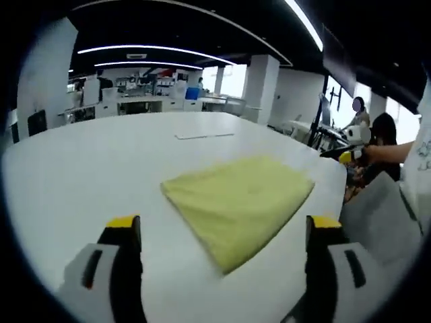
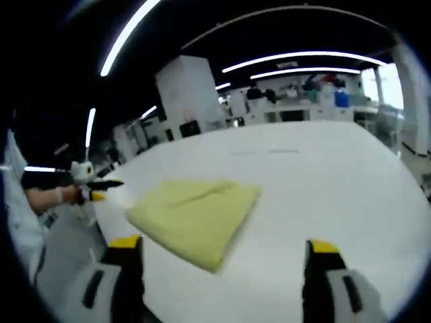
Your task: Fold the garment on the visible template until the final outline fits inside the template.
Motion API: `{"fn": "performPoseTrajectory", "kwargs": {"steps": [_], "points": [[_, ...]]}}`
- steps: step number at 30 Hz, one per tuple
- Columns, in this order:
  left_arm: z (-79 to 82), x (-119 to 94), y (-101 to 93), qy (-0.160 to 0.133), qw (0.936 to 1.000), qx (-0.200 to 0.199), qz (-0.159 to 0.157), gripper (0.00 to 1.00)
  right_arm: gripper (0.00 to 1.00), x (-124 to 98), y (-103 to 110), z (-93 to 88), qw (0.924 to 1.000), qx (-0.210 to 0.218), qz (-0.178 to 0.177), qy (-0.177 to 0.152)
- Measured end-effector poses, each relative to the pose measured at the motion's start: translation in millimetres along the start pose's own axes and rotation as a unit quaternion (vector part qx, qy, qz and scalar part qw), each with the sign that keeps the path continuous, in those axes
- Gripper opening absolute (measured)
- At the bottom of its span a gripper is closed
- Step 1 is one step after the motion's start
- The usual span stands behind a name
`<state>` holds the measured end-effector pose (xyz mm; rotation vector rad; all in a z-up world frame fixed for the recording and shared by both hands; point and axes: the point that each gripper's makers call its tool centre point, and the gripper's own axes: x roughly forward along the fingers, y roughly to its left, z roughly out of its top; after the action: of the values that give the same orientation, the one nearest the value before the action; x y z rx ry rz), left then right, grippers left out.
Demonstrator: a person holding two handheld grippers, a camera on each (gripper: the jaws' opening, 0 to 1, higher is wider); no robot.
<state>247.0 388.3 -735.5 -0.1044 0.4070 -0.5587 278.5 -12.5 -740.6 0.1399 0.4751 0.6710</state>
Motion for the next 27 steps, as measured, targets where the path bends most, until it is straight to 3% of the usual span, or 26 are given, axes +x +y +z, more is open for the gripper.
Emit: {"fn": "performPoseTrajectory", "kwargs": {"steps": [2,7,12,18,27], "points": [[5.3,-0.7,-7.8,-0.016,0.9998,-0.013,-0.006,0.99,1.00,-5.9,5.4,6.6,0.9998,-0.007,-0.002,-0.019],[3.8,-1.8,-23.3,-0.014,0.9996,-0.026,-0.007,0.99,1.00,-17.3,12.5,12.0,0.9990,-0.004,-0.012,-0.044],[3.7,-4.7,-17.7,-0.030,0.9984,-0.046,0.012,0.99,1.00,-17.4,14.4,15.3,0.9981,0.000,-0.017,-0.058],[15.5,-2.2,-13.7,-0.049,0.9973,-0.053,0.018,0.99,1.00,-20.2,23.1,18.3,0.9970,0.006,-0.025,-0.073],[8.5,7.4,-16.7,-0.019,0.9997,-0.018,0.005,0.99,1.00,-31.4,13.5,13.6,0.9967,-0.001,-0.045,-0.067]]}}
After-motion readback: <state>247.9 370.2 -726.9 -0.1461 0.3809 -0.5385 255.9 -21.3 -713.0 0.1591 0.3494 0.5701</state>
